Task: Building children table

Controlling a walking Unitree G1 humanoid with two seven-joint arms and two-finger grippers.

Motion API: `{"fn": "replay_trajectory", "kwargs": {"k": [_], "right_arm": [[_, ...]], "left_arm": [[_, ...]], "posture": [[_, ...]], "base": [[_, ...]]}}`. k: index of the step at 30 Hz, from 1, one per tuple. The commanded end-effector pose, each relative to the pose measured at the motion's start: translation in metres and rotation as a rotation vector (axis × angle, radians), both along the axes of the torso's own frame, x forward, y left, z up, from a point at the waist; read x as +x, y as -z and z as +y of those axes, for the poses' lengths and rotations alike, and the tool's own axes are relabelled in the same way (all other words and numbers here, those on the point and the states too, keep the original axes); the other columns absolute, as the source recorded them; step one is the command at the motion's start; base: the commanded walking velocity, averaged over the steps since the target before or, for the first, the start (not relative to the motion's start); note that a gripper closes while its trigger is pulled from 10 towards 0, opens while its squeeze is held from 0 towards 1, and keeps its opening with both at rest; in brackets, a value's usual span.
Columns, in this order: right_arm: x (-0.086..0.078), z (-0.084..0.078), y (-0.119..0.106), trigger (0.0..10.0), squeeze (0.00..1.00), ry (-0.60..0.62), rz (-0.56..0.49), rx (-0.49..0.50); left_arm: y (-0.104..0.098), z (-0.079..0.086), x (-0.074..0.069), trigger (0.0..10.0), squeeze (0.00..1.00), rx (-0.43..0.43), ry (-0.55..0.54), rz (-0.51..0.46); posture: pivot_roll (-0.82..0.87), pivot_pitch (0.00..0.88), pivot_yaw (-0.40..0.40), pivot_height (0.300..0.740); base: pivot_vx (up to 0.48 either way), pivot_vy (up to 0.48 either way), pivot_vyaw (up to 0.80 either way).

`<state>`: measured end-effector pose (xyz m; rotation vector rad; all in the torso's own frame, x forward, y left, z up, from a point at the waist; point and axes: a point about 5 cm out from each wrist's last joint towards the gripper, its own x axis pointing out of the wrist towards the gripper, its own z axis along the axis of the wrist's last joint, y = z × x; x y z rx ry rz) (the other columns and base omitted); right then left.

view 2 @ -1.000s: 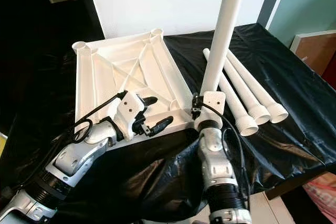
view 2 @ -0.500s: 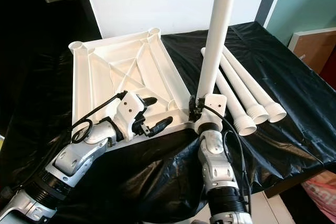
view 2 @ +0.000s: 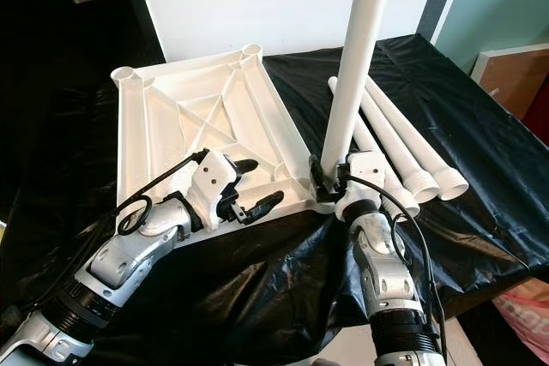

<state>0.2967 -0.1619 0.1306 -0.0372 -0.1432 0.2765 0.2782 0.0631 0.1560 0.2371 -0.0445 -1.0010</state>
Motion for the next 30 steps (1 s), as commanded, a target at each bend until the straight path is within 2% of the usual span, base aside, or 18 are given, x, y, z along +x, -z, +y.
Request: {"fn": "replay_trajectory", "kwargs": {"k": [1,5,8,12,13,15,16,27,28,29,30], "right_arm": [[0.001,0.002,0.002,10.0,0.0,-0.054,0.007,-0.007],[0.005,0.001,0.002,10.0,0.0,-0.14,0.02,-0.044],[0.017,0.002,0.001,10.0,0.0,-0.243,0.032,-0.108],[0.022,0.004,0.001,10.0,0.0,-0.267,0.032,-0.133],[0.023,0.004,0.002,1.1,0.0,-0.275,0.039,-0.14],[0.024,0.004,0.003,1.1,0.0,-0.286,0.046,-0.146],[0.024,0.004,0.004,0.0,0.0,-0.292,0.051,-0.146],[0.02,-0.009,0.016,0.0,0.0,-0.27,0.091,-0.15],[0.019,-0.012,0.017,4.0,0.0,-0.234,0.096,-0.142],[0.019,-0.012,0.017,4.0,0.0,-0.234,0.096,-0.142],[0.019,-0.012,0.018,10.0,0.0,-0.226,0.097,-0.14]], "left_arm": [[0.003,-0.003,-0.007,10.0,0.0,0.035,0.136,0.028],[0.002,-0.003,-0.006,10.0,0.0,0.035,0.135,0.026],[0.001,-0.003,-0.005,10.0,0.0,0.035,0.137,0.022],[0.0,-0.004,-0.004,10.0,0.0,0.035,0.136,0.019],[0.0,-0.003,-0.004,10.0,0.0,0.035,0.134,0.018],[-0.001,-0.003,-0.004,10.0,0.0,0.034,0.132,0.017],[-0.001,-0.002,-0.004,10.0,0.0,0.034,0.129,0.016],[0.001,-0.003,-0.005,10.0,0.0,0.03,0.12,0.019],[0.002,-0.003,-0.005,10.0,0.0,0.029,0.121,0.021],[0.002,-0.003,-0.005,10.0,0.0,0.029,0.121,0.021],[0.002,-0.003,-0.005,10.0,0.0,0.029,0.122,0.022]], "posture": [[-0.04,0.045,0.022,0.74],[-0.04,0.042,0.025,0.74],[-0.04,0.035,0.026,0.74],[-0.03,0.032,0.025,0.74],[-0.03,0.031,0.021,0.74],[-0.03,0.031,0.021,0.74],[-0.03,0.031,0.021,0.74],[-0.03,0.036,0.012,0.74],[-0.03,0.04,0.013,0.74],[-0.03,0.04,0.013,0.74],[-0.03,0.04,0.013,0.74]], "base": [[0.0,0.0,0.0],[0.0,0.0,0.0],[0.0,0.0,0.0],[0.0,0.0,0.0],[0.0,0.0,0.0],[0.0,0.0,0.0],[0.0,0.0,0.0],[0.0,0.0,0.0],[0.0,0.0,0.0],[0.0,0.0,0.0],[0.0,0.0,0.0]]}}
